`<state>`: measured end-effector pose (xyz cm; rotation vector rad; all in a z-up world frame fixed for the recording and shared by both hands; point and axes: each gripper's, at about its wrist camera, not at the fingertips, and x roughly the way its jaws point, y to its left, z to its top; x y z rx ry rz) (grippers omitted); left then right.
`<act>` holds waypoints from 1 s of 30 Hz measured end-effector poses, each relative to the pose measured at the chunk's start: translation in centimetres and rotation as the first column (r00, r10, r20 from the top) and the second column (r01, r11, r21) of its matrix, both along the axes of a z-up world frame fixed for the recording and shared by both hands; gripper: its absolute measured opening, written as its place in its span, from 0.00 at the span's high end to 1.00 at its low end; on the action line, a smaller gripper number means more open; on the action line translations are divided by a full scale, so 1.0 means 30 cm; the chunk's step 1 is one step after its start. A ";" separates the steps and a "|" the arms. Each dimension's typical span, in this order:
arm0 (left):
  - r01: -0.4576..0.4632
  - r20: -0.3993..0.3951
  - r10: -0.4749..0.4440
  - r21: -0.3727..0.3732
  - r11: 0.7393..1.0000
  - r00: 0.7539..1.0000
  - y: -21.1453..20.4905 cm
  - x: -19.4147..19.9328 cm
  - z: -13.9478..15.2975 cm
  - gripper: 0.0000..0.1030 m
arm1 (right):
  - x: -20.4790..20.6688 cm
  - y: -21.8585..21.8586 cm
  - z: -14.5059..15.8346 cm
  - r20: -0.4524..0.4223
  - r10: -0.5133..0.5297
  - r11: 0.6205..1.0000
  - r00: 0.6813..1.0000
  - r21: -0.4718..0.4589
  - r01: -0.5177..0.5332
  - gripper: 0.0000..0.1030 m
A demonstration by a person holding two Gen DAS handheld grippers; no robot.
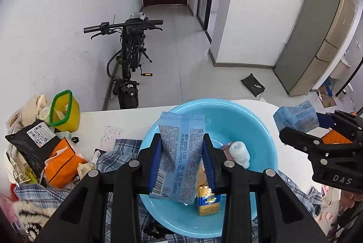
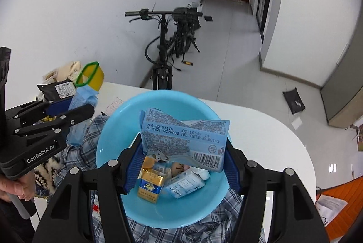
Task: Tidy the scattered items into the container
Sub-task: 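Lift both held packets and carry them over the light blue basin, then open the left tool then the right tool, dropping both packets into the basin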
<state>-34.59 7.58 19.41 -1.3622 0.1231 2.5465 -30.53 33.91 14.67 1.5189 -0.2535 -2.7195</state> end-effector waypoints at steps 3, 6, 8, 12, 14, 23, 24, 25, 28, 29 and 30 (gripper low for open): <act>0.009 0.037 -0.009 0.015 1.000 0.999 0.007 -0.015 -0.056 0.65 | 0.006 0.012 -0.035 0.015 0.011 1.000 1.000 -0.027 -0.010 0.41; 0.042 0.068 -0.042 0.012 0.999 0.997 0.038 -0.019 -0.128 0.65 | -0.008 0.007 -0.092 0.044 0.018 1.000 0.999 -0.015 -0.017 0.41; 0.047 0.099 -0.048 0.014 0.999 0.994 0.056 -0.029 -0.183 0.65 | -0.030 0.002 -0.143 0.076 0.019 1.000 0.997 -0.025 -0.018 0.41; 0.053 0.154 -0.052 -0.004 0.999 0.987 0.080 -0.060 -0.297 0.65 | -0.065 -0.003 -0.250 0.133 0.026 0.999 0.991 -0.027 -0.023 0.41; 0.049 0.182 -0.047 -0.006 0.999 0.982 0.081 -0.074 -0.349 0.65 | -0.080 -0.004 -0.310 0.167 0.029 0.999 0.985 -0.036 -0.023 0.41; 0.033 0.253 -0.024 -0.033 0.999 0.967 0.066 -0.103 -0.501 0.65 | -0.096 0.025 -0.412 0.229 0.028 0.999 0.973 -0.047 -0.018 0.41; 0.034 0.255 -0.025 -0.034 0.999 0.967 0.066 -0.103 -0.503 0.65 | -0.096 0.025 -0.409 0.228 0.029 0.999 0.973 -0.046 -0.019 0.41; 0.035 0.256 -0.025 -0.035 0.999 0.966 0.064 -0.104 -0.504 0.65 | -0.093 0.026 -0.405 0.226 0.029 0.999 0.974 -0.044 -0.020 0.41; 0.047 0.236 -0.034 -0.048 0.998 0.971 0.065 -0.101 -0.492 0.64 | -0.095 0.018 -0.400 0.222 0.032 0.999 0.975 -0.031 -0.026 0.41; 0.051 0.225 -0.035 -0.066 0.996 0.974 0.068 -0.099 -0.484 0.54 | -0.093 0.017 -0.395 0.220 0.033 0.999 0.975 -0.026 -0.028 0.41; 0.055 0.219 -0.038 -0.074 0.996 0.975 0.070 -0.098 -0.477 0.44 | -0.094 0.013 -0.392 0.219 0.035 0.999 0.975 -0.022 -0.031 0.41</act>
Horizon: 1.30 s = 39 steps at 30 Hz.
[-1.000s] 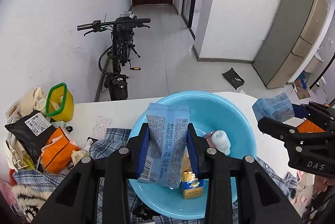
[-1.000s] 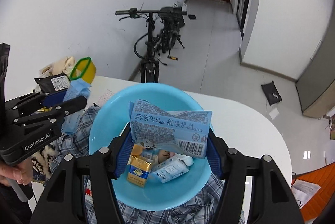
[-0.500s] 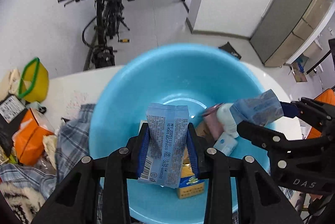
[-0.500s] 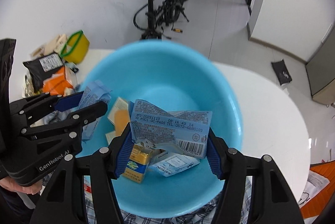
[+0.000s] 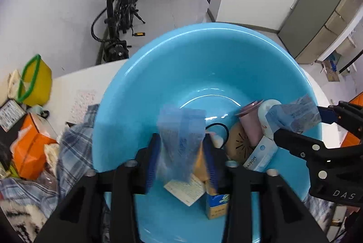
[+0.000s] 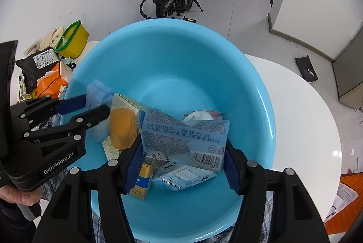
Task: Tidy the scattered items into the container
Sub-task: 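Open the left tool then the right tool, dropping both packets into the basin, then withdraw both tools from the basin back over the plaid shirt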
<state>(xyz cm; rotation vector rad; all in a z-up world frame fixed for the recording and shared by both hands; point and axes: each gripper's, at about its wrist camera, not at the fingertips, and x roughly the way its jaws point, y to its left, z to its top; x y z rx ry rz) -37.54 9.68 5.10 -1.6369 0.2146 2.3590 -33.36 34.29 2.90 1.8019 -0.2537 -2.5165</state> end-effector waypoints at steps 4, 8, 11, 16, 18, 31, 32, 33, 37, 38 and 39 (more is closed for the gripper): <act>-0.004 -0.054 0.005 0.022 1.000 0.999 -0.009 0.011 0.045 0.19 | 0.005 -0.001 0.007 -0.001 0.002 1.000 1.000 0.002 -0.002 0.41; -0.013 -0.051 0.014 0.016 1.000 0.999 -0.019 0.009 0.058 0.19 | 0.006 -0.010 0.011 0.000 0.003 1.000 1.000 0.007 -0.003 0.41; -0.011 -0.048 0.011 0.006 1.000 0.999 -0.021 0.008 0.057 0.19 | 0.007 -0.013 0.013 0.000 0.003 1.000 1.000 0.010 -0.003 0.41; -0.014 -0.045 0.014 -0.011 1.000 0.999 -0.024 0.012 0.044 0.19 | 0.003 0.001 -0.008 0.032 -0.009 1.000 0.999 -0.004 0.009 0.38; -0.016 -0.040 0.016 -0.006 1.000 0.999 -0.027 0.010 0.041 0.19 | 0.005 0.003 -0.022 0.048 -0.007 1.000 0.999 -0.003 0.007 0.37; -0.032 -0.048 0.031 -0.016 0.999 0.998 -0.054 0.009 0.052 0.19 | 0.015 0.015 0.000 0.015 -0.014 1.000 1.000 0.012 0.014 0.17; -0.032 -0.047 0.031 -0.017 0.999 0.998 -0.054 0.009 0.051 0.19 | 0.016 0.014 0.002 0.015 -0.014 1.000 1.000 0.015 0.014 0.17; -0.033 -0.044 0.032 -0.017 0.999 0.999 -0.053 0.008 0.049 0.19 | 0.017 0.014 0.002 0.014 -0.015 1.000 1.000 0.018 0.015 0.17; -0.040 -0.034 0.040 -0.015 0.999 0.999 -0.055 0.005 0.044 0.19 | 0.020 0.020 -0.001 0.015 -0.021 1.000 1.000 0.018 0.021 0.17; -0.042 -0.033 0.041 -0.012 0.999 0.999 -0.055 0.005 0.043 0.19 | 0.020 0.022 -0.003 0.016 -0.025 1.000 1.000 0.019 0.024 0.17; -0.042 -0.031 0.042 -0.010 0.999 0.999 -0.056 0.005 0.041 0.19 | 0.020 0.022 -0.005 0.018 -0.028 0.999 0.999 0.019 0.027 0.17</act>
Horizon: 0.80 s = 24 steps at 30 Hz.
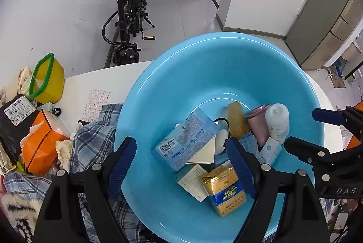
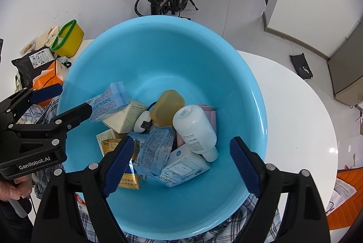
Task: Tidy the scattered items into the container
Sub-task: 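Withdraw both tools from the basin back over the plaid shirt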
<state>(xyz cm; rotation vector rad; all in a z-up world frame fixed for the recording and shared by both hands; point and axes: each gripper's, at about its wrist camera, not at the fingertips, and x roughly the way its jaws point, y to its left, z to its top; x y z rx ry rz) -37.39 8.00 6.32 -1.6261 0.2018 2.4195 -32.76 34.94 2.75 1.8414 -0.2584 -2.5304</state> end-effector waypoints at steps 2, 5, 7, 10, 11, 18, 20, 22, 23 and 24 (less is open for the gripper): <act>-0.002 0.007 0.002 0.006 1.000 1.000 -0.002 -0.001 -0.003 0.19 | -0.001 0.002 -0.004 0.004 -0.004 1.000 1.000 0.000 0.004 0.17; -0.009 -0.013 0.009 0.005 1.000 1.000 -0.002 0.005 0.003 0.19 | 0.001 0.002 0.003 -0.013 -0.013 1.000 1.000 0.022 0.013 0.17; 0.001 -0.049 -0.001 -0.001 1.000 0.999 0.006 0.015 0.013 0.19 | 0.008 -0.004 0.021 -0.059 -0.016 0.999 0.998 0.043 0.019 0.17; 0.011 -0.150 -0.012 -0.011 1.000 0.989 0.017 0.045 0.038 0.19 | 0.035 0.005 0.063 -0.174 -0.044 0.997 0.984 0.059 0.055 0.17; 0.013 -0.198 -0.009 0.019 1.000 0.980 0.012 0.062 0.052 0.19 | 0.048 0.008 0.077 -0.220 -0.054 0.996 0.974 0.058 0.068 0.17; 0.019 -0.398 0.060 0.193 0.981 0.916 -0.059 0.170 0.083 0.16 | 0.137 0.001 0.075 -0.402 -0.042 0.997 0.915 0.042 0.064 0.02; 0.018 -0.441 0.080 0.214 0.977 0.894 -0.071 0.189 0.094 0.16 | 0.150 0.000 0.069 -0.429 -0.046 0.997 0.902 0.031 0.065 0.02; 0.034 -0.488 0.084 0.229 0.973 0.869 -0.084 0.212 0.111 0.16 | 0.168 0.002 0.076 -0.474 -0.060 0.996 0.878 0.025 0.082 0.02; 0.036 -0.520 0.092 0.230 0.973 0.849 -0.089 0.227 0.122 0.16 | 0.176 0.001 0.085 -0.499 -0.065 0.995 0.864 0.029 0.091 0.02; 0.041 -0.550 0.094 0.227 0.973 0.830 -0.092 0.243 0.132 0.16 | 0.183 -0.001 0.094 -0.520 -0.063 0.995 0.852 0.034 0.094 0.02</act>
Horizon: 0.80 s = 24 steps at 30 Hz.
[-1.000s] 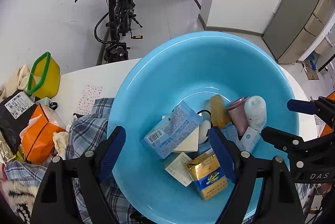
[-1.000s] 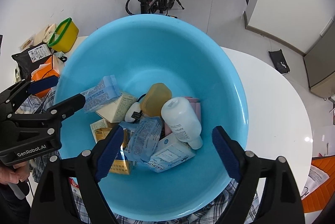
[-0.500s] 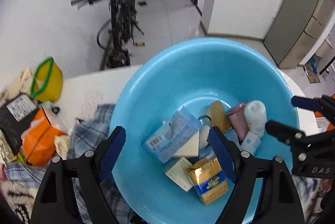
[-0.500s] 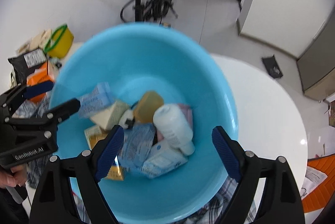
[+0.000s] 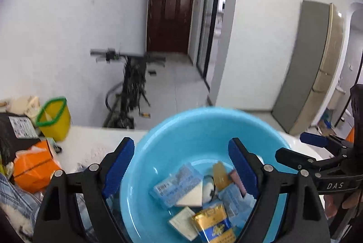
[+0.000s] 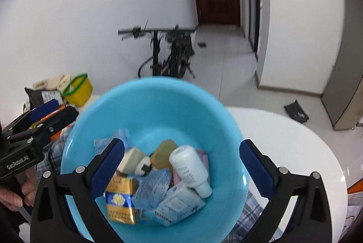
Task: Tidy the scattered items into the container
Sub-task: 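Withdraw both tools from the basin back over the plaid shirt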
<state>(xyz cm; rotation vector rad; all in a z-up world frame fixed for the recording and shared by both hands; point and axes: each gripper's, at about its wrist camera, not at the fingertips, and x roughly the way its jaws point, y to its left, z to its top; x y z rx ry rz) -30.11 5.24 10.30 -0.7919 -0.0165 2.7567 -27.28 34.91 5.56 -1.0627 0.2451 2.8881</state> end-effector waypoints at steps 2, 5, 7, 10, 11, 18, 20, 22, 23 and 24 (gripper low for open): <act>-0.004 -0.066 0.003 -0.012 1.000 0.998 -0.002 0.031 0.018 0.09 | 0.013 -0.007 0.020 -0.034 0.004 1.000 0.999 0.016 -0.003 0.02; -0.005 -0.098 0.004 -0.011 1.000 0.995 -0.009 0.075 0.046 0.06 | 0.033 -0.017 0.043 -0.057 -0.009 0.999 0.998 0.041 0.011 0.02; 0.026 -0.114 -0.022 0.037 0.999 0.993 -0.023 0.121 0.066 0.06 | 0.059 -0.022 0.061 -0.078 -0.016 0.999 0.997 0.033 0.019 0.02; 0.024 -0.150 -0.023 0.004 1.000 0.988 -0.026 0.189 0.102 0.03 | 0.108 -0.034 0.086 -0.117 -0.018 0.999 0.993 0.037 0.022 0.02; 0.023 -0.150 -0.023 -0.008 1.000 0.988 -0.030 0.209 0.112 0.01 | 0.129 -0.039 0.096 -0.133 -0.022 0.999 0.991 0.038 0.027 0.02; 0.011 -0.136 -0.007 0.028 1.000 0.991 -0.108 0.367 0.158 0.01 | 0.297 -0.112 0.145 -0.223 -0.005 0.996 0.975 0.084 0.025 0.01; 0.009 -0.135 -0.005 0.030 1.000 0.991 -0.129 0.424 0.165 0.00 | 0.352 -0.142 0.159 -0.237 0.012 0.996 0.971 0.086 0.009 0.01; 0.013 -0.150 -0.010 0.019 1.000 0.989 -0.145 0.486 0.169 0.00 | 0.406 -0.169 0.171 -0.249 0.022 0.996 0.968 0.089 0.001 0.01; 0.031 -0.163 -0.029 0.012 0.999 0.986 -0.147 0.520 0.168 0.00 | 0.438 -0.181 0.177 -0.259 0.027 0.997 0.965 0.082 -0.006 0.01; 0.052 -0.177 -0.050 0.011 0.999 0.983 -0.153 0.554 0.168 0.00 | 0.465 -0.191 0.182 -0.263 0.032 0.997 0.964 0.077 -0.012 0.01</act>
